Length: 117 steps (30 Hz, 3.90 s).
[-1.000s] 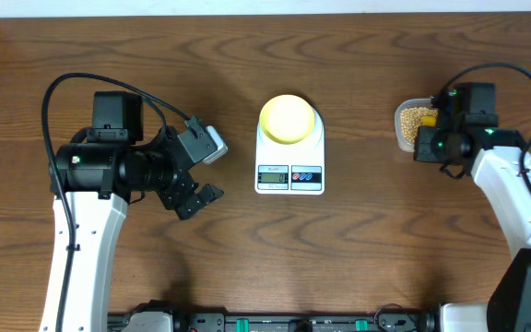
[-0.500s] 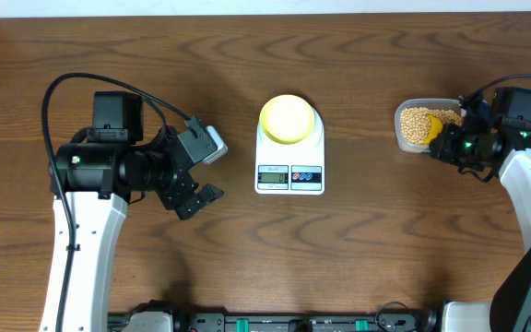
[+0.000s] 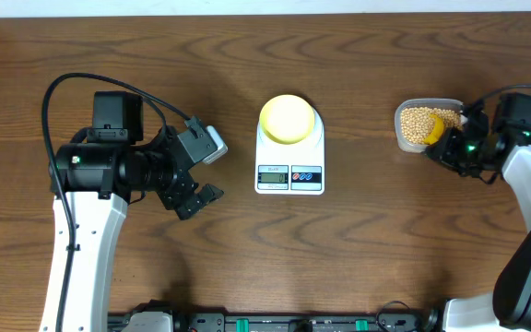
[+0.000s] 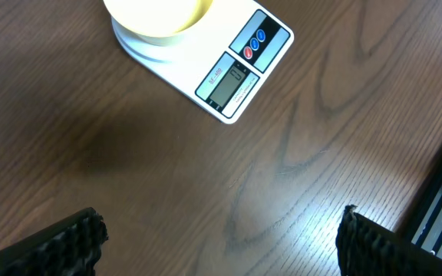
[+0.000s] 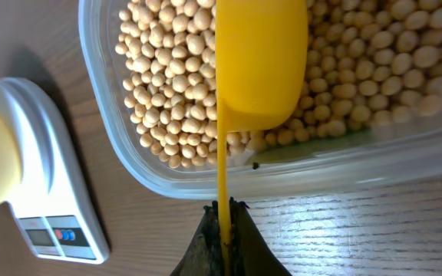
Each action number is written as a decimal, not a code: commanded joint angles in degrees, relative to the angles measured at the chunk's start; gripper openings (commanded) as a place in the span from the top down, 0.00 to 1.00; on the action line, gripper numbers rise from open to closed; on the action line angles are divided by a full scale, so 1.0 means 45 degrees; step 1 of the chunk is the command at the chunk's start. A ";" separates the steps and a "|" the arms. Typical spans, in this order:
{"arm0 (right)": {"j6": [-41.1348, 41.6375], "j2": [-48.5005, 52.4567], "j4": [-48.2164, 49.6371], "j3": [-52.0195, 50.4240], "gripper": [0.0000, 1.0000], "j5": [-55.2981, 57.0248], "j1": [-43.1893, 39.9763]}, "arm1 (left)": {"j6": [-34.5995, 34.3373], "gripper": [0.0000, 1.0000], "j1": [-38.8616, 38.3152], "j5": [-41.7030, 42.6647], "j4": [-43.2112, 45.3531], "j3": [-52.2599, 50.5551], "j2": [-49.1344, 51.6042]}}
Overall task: Scoop item into bowl and weigh 50g on scale
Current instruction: 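Dip the scoop into the soybeans with the right gripper, then lift the filled scoop out of the tub with the right gripper, then carry the filled scoop left toward the yellow bowl on the scale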
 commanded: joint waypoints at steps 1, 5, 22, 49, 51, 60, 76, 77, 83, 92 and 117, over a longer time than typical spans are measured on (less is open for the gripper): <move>0.0214 0.0165 -0.0010 -0.0136 0.99 -0.1792 -0.0651 | 0.0121 0.02 0.0063 0.0107 -0.0039 0.0068 0.0034; 0.0209 0.0165 -0.0024 -0.0136 0.99 -0.2788 -0.1030 | 0.0121 0.02 0.0063 0.0107 -0.0039 0.0068 0.0034; 0.0209 0.0165 -0.0102 -0.0136 0.99 -0.4221 -0.2166 | 0.0121 0.02 0.0063 0.0107 -0.0039 0.0068 0.0034; 0.0151 0.0165 -0.0107 -0.0136 0.99 -0.7752 -0.3405 | 0.0121 0.02 0.0063 0.0107 -0.0034 0.0068 0.0034; 0.0151 0.0165 -0.0107 -0.0136 0.99 -0.7990 -0.3400 | 0.0121 0.02 0.0063 0.0107 -0.0034 0.0068 0.0034; 0.0117 0.0165 -0.0112 -0.0136 0.99 -0.9491 -0.3322 | 0.0121 0.02 0.0063 0.0107 -0.0034 0.0068 0.0034; 0.0272 0.0165 -0.0097 -0.0136 0.99 -1.0297 -0.1938 | 0.0121 0.02 0.0063 0.0107 -0.0039 0.0068 0.0034; 0.0291 0.0165 -0.0097 -0.0136 0.99 -1.0297 -0.1783 | 0.0121 0.02 0.0063 0.0107 -0.0034 0.0073 0.0034; 0.0704 0.0165 0.0068 -0.0136 0.99 -1.0292 -0.0957 | 0.0121 0.02 0.0063 0.0107 -0.0039 0.0068 0.0034; 0.2404 0.0165 0.1307 -0.0136 0.99 -1.0297 0.0029 | 0.0121 0.02 0.0063 0.0107 -0.0039 0.0068 0.0034; 0.9797 0.0165 0.9763 -0.0136 0.99 -0.9816 0.3968 | 0.0121 0.02 0.0063 0.0107 -0.0039 0.0068 0.0034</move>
